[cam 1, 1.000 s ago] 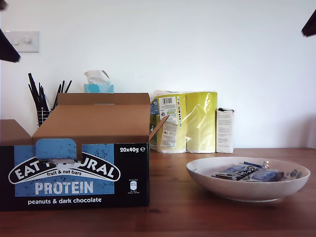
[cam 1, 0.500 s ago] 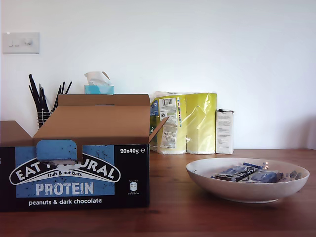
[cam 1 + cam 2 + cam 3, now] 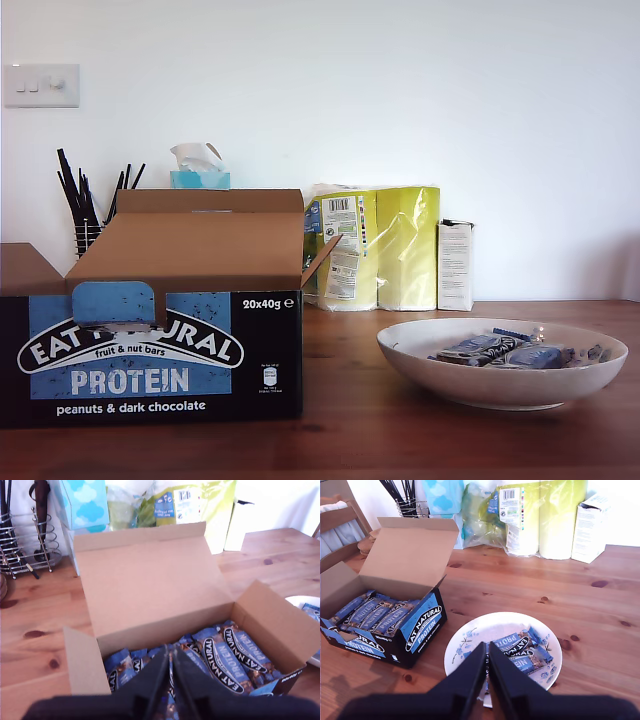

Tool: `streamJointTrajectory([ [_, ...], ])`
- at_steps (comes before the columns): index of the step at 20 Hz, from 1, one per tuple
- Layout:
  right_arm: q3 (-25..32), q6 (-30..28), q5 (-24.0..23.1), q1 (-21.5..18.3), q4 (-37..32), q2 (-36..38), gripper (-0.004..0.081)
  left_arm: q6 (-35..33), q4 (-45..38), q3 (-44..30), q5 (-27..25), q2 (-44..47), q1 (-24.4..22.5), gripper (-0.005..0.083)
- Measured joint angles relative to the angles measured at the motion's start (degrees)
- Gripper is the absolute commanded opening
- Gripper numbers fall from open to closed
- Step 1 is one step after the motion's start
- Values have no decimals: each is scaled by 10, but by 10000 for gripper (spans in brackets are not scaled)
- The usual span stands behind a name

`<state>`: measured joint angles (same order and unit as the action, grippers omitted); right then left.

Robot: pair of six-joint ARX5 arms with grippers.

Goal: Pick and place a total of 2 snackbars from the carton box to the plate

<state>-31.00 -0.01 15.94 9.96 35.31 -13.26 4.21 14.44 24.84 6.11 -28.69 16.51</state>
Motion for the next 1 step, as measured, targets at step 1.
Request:
streamJointTrajectory([
  [1, 0, 0, 0, 0, 0, 0, -13, 0, 0, 0, 0, 0, 0, -19],
])
